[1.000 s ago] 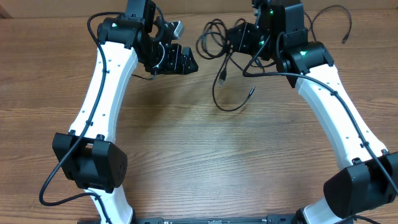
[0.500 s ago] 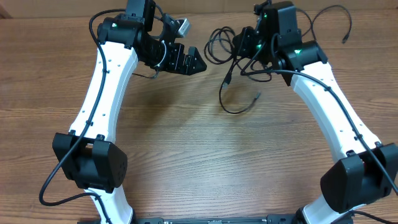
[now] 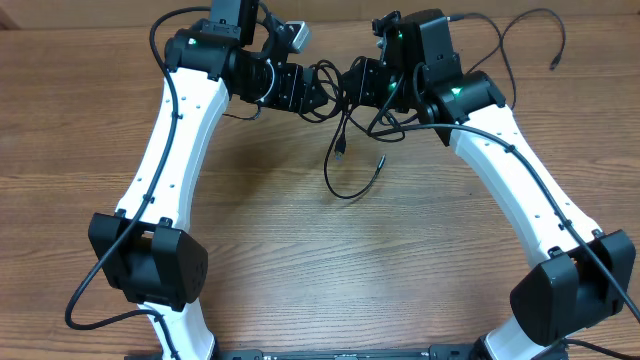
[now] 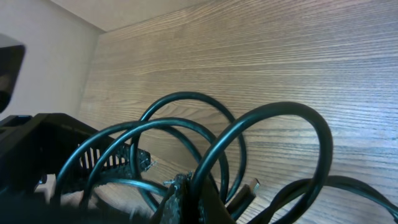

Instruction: Untangle cables

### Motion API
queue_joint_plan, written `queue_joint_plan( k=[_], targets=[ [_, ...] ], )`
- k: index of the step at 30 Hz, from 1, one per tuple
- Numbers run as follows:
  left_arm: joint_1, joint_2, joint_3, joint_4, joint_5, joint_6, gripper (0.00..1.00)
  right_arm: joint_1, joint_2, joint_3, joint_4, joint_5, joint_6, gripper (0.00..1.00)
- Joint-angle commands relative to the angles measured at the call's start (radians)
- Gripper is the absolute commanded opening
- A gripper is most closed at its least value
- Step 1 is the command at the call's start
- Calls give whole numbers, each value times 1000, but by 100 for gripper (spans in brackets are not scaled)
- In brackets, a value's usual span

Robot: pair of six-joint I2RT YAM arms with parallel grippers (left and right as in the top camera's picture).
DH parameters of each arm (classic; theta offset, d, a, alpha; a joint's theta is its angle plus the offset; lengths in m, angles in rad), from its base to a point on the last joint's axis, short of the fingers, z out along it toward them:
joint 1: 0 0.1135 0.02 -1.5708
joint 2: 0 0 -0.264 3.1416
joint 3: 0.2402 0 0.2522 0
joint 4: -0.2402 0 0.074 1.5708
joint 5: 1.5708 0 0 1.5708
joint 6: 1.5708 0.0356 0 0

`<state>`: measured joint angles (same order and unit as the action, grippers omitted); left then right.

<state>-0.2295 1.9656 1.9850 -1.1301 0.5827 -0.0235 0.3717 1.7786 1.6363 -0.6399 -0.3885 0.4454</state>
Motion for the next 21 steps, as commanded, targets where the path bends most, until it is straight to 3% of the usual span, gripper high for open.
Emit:
queue_joint_plan(
  k=[1,3,5,10,21],
  targets=[
    [-3,-8,24,3,-130,-64,37,0,-2,7,9,-15,4,4],
    [-3,-8,24,3,-159,-74,12,0,-2,7,8,-13,3,4],
    [1,-8,24,3,-213,-117,4,0,-2,7,5,3,3,4],
    [9,-8,24,-32,-397,-268,4,-3,-2,7,-34,273,4,4],
    [14,-8,24,-86,-625,-386,4,-45,-2,7,-120,700,64,4]
  ],
)
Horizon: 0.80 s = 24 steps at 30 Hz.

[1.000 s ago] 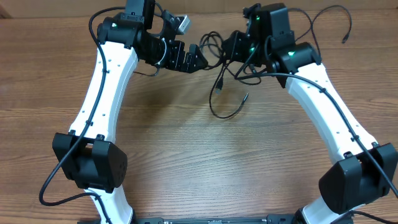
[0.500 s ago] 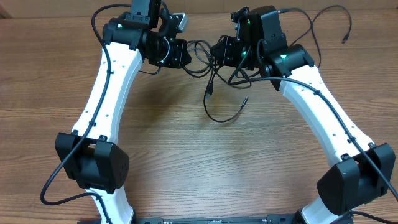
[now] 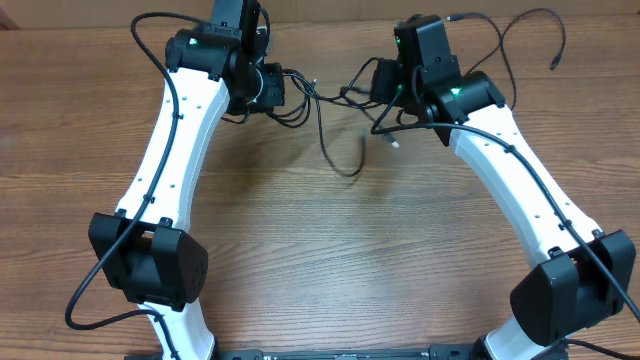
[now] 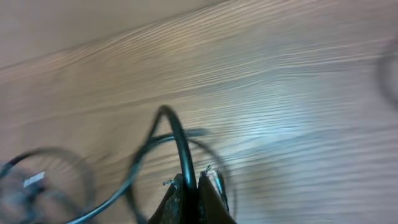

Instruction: Untangle cables

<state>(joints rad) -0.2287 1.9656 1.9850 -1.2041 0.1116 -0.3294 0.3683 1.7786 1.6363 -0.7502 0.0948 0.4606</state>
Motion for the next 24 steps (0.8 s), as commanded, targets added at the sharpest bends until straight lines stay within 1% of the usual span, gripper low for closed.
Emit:
queue_joint_plan(
  k=[1,7,10,16,21,24],
  targets=[
    [13,-8,24,-16,-176,-89,5,-51,-1,7,-16,233,53,4],
    [28,-8,24,-59,-305,-182,6,-147,-1,7,-39,238,64,4],
    [48,-8,24,-78,-331,-222,7,-204,-1,7,-53,238,64,4],
    [106,-8,24,-96,-330,-242,6,-286,-1,7,-68,233,67,4],
    [135,-8,24,-112,-317,-254,6,-325,-1,7,-67,233,68,4],
    [138,-8,24,-115,-282,-254,6,-332,-1,7,-66,233,68,4]
  ],
)
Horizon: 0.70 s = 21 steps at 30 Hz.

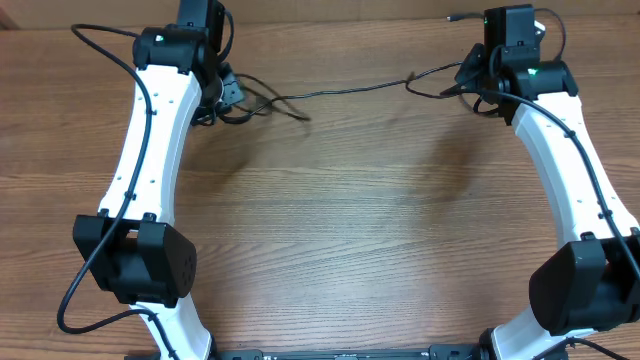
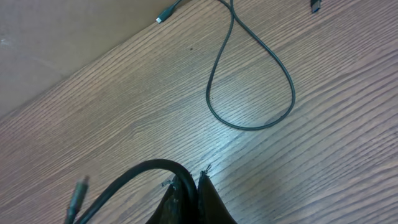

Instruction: Untangle cables

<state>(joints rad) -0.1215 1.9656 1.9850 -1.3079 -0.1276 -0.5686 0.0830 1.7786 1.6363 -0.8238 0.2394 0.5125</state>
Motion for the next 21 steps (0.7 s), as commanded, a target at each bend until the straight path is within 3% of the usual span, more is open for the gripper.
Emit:
queue_joint_plan(
  k=[1,6,12,17,18,19,20,21],
  targets=[
    [31,-8,24,-11,-32,-15,6,-46,-1,7,8,89,16,4],
    [26,-8,24,-2,59,15,7,-46,0,7,14,89,38,4],
    [-5,-8,24,30,319,255,5,-46,7,7,26,4,49,4],
    [-6,-8,24,29,427,308,7,-46,8,7,27,-63,48,4],
    [-6,-8,24,27,427,308,14,-46,3,8,29,-73,48,4],
    [-6,-8,24,26,426,308,32,-46,-3,9,30,-76,48,4],
    [-6,-8,24,25,424,308,71,-46,-13,11,32,-81,48,4],
    [-6,-8,24,24,423,311,90,-46,-26,15,32,-86,48,4]
  ],
)
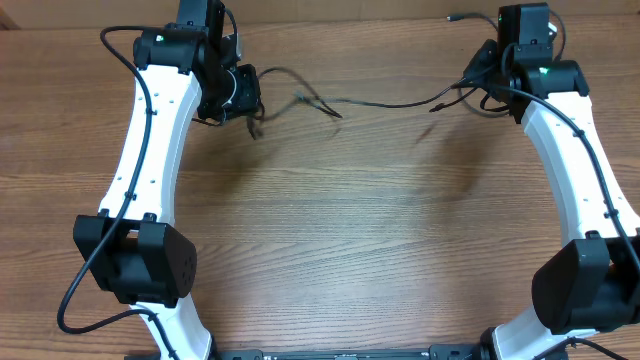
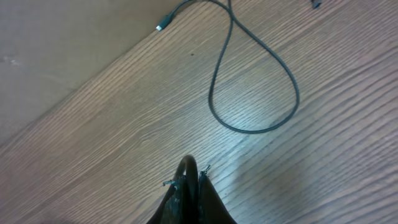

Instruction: Untangle cables

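Note:
A thin black cable hangs stretched across the back of the table between my two grippers. My left gripper at the back left is shut on a bunch of cable loops, with loose ends trailing right. At the back right, my right gripper is shut on the cable's other end; in the right wrist view the cable pokes up as a small loop between the closed fingers. Another black cable lies in a loop on the wood beyond, its plug near the wall.
The wooden table spreads wide in front of both arms. Its back edge meets a wall close behind the right gripper. The arms' own black wires loop near the shoulders.
The left gripper has shifted slightly right with its bunch. The stretched cable now sags lower in the middle. The loop showing above the right fingers has shrunk to a small stub.
Both grippers were close together at the back centre, each shut on a tangled bunch with ends dangling. Then they stood a little apart, cable strung between them. Later they were at opposite back corners with one strand stretched between, as now.

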### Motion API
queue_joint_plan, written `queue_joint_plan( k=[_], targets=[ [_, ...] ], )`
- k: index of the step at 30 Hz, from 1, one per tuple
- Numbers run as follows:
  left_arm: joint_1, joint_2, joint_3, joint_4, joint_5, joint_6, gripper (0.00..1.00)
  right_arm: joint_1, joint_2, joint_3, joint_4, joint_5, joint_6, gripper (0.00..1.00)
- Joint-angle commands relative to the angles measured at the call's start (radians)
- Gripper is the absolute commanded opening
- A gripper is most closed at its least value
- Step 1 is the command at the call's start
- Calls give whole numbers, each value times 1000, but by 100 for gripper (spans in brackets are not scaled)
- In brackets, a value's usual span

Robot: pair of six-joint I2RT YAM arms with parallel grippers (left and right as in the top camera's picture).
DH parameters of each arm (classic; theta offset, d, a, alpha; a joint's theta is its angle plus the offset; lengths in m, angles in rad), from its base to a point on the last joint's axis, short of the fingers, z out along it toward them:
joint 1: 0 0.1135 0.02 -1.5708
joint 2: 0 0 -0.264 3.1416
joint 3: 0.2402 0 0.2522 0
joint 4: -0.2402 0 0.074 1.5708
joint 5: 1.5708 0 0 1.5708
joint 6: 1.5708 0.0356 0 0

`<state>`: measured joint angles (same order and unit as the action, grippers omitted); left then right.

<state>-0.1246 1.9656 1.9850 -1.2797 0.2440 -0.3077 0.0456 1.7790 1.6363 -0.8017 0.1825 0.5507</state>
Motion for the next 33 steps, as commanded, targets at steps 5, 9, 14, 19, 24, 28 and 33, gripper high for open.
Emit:
queue_joint_plan(
  k=[5,9,14,19,24,28,33],
  targets=[
    [-3,-8,24,-10,53,54,100,-8,-118,42,10,-53,10,4],
    [-3,-8,24,-10,54,54,99,-8,-196,48,10,-53,10,4],
    [-3,-8,24,-4,65,51,100,-8,-265,48,13,-169,-10,4],
    [-3,-8,24,-3,82,46,100,-6,-302,48,93,-503,-78,4],
    [-7,-8,24,-15,98,47,100,-6,-309,48,163,-754,-77,4],
    [-23,-8,24,-17,211,145,91,-5,-309,48,169,-821,-54,4],
    [-74,-8,24,-5,299,271,93,5,-309,48,206,-855,33,4]
  ],
)
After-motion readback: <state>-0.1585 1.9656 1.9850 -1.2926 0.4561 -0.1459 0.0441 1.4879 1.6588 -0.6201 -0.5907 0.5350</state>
